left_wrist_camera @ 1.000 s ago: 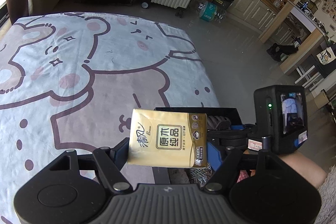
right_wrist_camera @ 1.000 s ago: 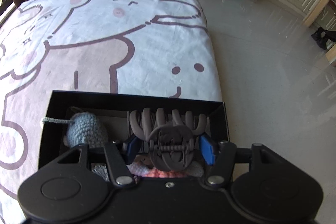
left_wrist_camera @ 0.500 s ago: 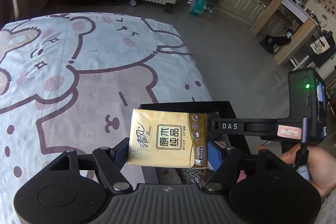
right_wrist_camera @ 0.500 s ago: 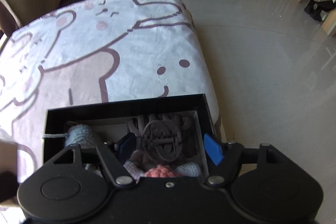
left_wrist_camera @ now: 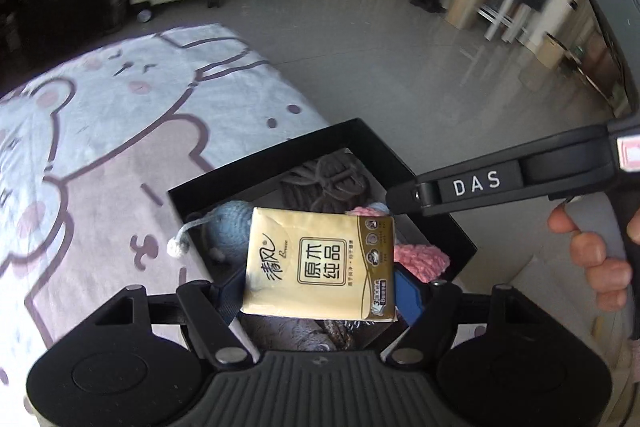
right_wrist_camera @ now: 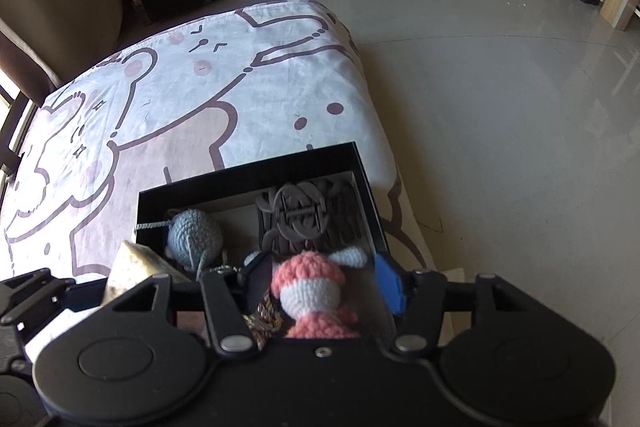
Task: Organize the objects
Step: 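Lower the coil spring into the box and open the right gripper, then lower the tissue pack into the box and open the left gripper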
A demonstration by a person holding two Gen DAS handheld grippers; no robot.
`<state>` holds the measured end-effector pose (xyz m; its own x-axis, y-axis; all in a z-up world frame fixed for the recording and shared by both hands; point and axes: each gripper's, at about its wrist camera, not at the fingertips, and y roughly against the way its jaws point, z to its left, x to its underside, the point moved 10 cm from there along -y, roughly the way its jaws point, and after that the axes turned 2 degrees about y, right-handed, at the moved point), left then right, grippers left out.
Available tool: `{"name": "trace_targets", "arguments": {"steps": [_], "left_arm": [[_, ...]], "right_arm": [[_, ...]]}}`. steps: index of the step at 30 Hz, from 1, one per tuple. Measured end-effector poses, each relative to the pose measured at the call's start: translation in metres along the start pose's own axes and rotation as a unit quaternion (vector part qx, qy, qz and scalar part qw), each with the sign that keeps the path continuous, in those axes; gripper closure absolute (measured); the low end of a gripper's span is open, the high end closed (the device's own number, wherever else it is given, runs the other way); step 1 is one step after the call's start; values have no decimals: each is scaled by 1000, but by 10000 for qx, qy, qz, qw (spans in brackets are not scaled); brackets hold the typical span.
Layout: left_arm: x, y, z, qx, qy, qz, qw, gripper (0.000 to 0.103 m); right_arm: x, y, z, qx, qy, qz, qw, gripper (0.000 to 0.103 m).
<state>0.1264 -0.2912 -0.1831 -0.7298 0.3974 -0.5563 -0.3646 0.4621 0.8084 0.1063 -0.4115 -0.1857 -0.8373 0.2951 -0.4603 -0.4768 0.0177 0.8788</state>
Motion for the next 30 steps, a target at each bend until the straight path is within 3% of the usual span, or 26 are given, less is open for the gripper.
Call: {"name": "trace_targets", "arguments": {"steps": [2,5,6,9,16,18,21,30], "left_arm": [[2,-4,-5,-54,-431,28,9991,29],[7,-11,-6,-191,-938,109,9953,29],[9,-13,-4,-196,-1010,156,9946,29],[13,-17,-3,-109,-1098,247,9936,29],[16,-28,-19,275,-1367,355,9896,28],[16,-31,-22,313,-1417,333,9889,27],[16,-34,-21,209,-1366,346,9898,11],[16,-25,1,127,-1092,418,9931,11]], "right_arm": [[8,3,-1,-67,-91,92,9999,56],[24,2,-4,-23,-156,449,9989,81],[27,2,-4,-32,-144,515,9986,85],[38,-2,0,-252,-188,710,9970,86],[55,-20,-3,-202,-220,958,9950,85],[51,-16,-7,-278,-383,852,9952,85],[43,-7,-10,-429,-599,603,9955,84],[33,-1,-4,-539,-632,295,9961,83]]}}
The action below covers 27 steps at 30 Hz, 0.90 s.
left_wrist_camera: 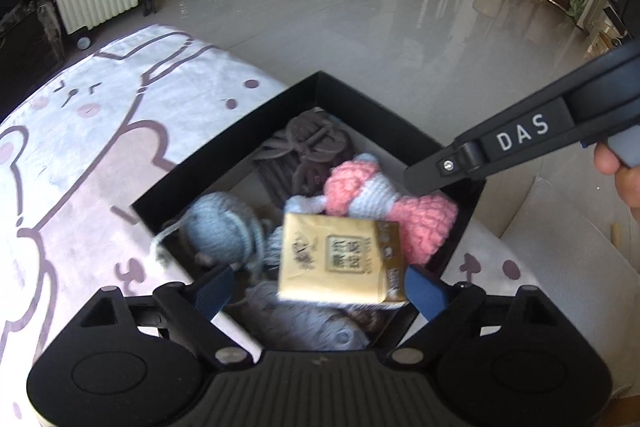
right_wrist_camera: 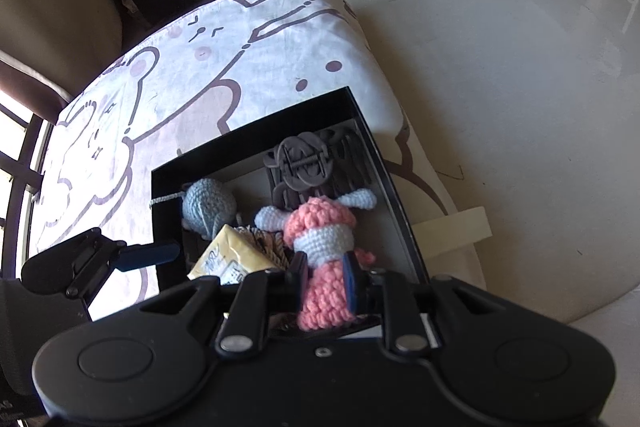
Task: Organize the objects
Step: 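Lower the tissue pack into the box and open the left gripper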
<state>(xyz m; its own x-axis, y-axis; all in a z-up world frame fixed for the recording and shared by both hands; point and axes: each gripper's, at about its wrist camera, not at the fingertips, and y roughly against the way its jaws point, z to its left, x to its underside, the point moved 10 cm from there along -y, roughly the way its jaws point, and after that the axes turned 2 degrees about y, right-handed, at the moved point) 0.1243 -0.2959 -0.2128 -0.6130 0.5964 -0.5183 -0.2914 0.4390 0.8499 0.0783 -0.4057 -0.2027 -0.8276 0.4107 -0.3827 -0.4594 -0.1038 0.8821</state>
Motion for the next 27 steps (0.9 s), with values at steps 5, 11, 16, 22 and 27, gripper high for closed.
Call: {"name": "trace_targets", "arguments": {"steps": [5,11,16,22,27], "left_arm": [[-2,10,8,21,148,-75,9999,11],[0,21,26,-325,249,-161,9990,11],[11,21,48,-737,350,-3,9967,11],[15,14,54,-1151,272,175,9928,11],[9,8,54,-1348,438,172,9898,11]], "right_arm": [[-2,-3,10,-60,97,-87,9999,83],[-1,-14,21,44,330,-102,9994,83],[7,-25,24,257,537,149,9981,82],[15,-24,29,294,797,335,9958,82],[19,-24,34,252,905,413,9947,82]]}}
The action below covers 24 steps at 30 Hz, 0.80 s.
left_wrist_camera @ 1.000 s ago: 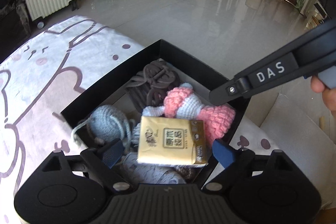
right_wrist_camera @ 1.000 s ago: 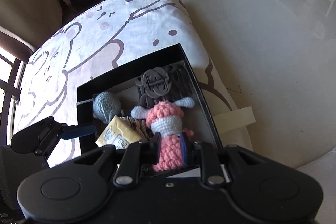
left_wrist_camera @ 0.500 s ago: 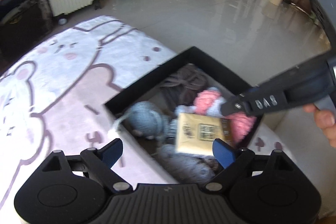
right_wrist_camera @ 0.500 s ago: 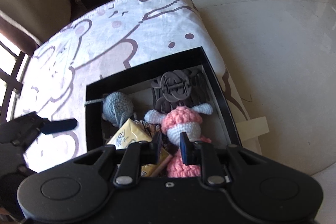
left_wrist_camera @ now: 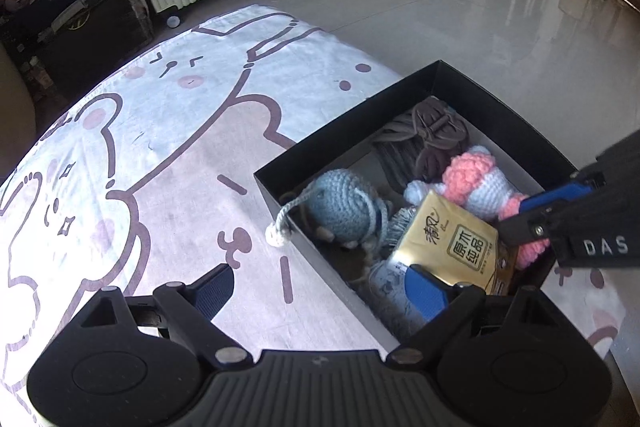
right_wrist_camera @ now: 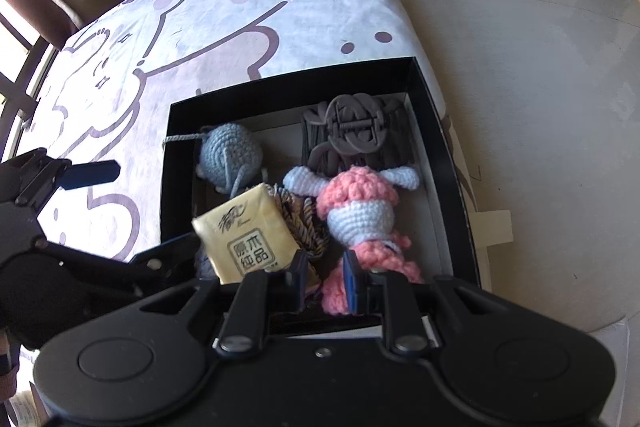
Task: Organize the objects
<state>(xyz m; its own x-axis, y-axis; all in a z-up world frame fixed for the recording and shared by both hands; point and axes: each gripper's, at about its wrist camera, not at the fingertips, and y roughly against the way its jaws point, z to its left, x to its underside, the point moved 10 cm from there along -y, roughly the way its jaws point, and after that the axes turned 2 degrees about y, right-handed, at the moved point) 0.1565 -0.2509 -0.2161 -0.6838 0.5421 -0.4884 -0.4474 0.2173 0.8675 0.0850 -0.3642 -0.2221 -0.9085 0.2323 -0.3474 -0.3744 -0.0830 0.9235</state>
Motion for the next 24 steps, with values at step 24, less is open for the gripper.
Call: {"name": "trace_targets", "arguments": {"steps": [24], "left_arm": [[-18,43,31,16,1202,-300,9923,9]], "right_arm": [[-22,39,-7,68,-586,-655,9961,76]]}}
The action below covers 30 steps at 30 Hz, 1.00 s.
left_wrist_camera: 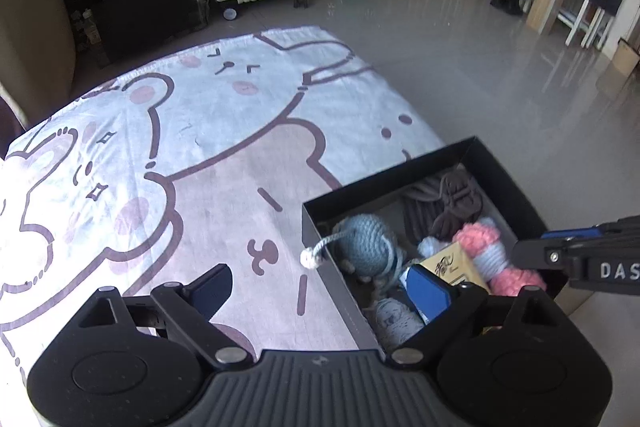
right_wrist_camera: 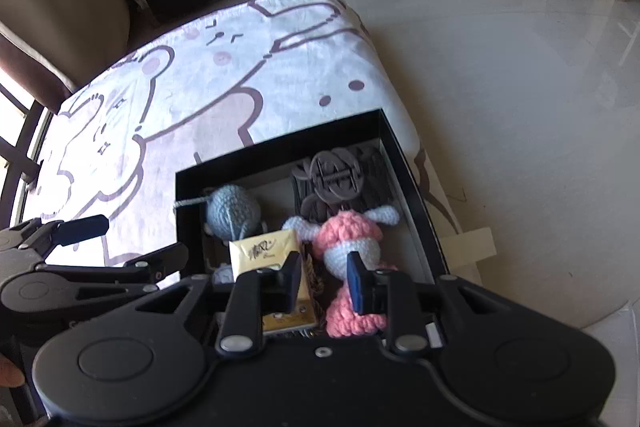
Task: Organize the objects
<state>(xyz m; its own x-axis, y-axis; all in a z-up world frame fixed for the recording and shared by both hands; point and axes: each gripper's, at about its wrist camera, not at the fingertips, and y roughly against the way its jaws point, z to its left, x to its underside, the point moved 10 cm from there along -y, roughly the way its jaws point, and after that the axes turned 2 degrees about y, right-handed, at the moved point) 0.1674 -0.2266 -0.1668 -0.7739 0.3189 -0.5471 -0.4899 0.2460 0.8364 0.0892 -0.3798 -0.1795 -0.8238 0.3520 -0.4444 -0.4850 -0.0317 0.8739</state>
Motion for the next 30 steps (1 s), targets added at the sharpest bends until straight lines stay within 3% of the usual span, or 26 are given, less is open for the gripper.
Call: {"name": "trace_targets", "arguments": {"steps": [7,14,26,30], "left_arm": [[-6,29,12,20,216,-205,9996,8],[-4,53,29,-248,297,-266,9989,4],[8,79,44,-472,218,-236,9984,2],[11,82,49,-475,291,-219,9982,0]], "right_arm": [[-3,20,4,195,64,-242,9995,74],[-2,43,11,343,180,-464,9982,68],[6,71,18,620,413,-783,9941,45],[10,77,19,734,479,-833,9927,31]]}}
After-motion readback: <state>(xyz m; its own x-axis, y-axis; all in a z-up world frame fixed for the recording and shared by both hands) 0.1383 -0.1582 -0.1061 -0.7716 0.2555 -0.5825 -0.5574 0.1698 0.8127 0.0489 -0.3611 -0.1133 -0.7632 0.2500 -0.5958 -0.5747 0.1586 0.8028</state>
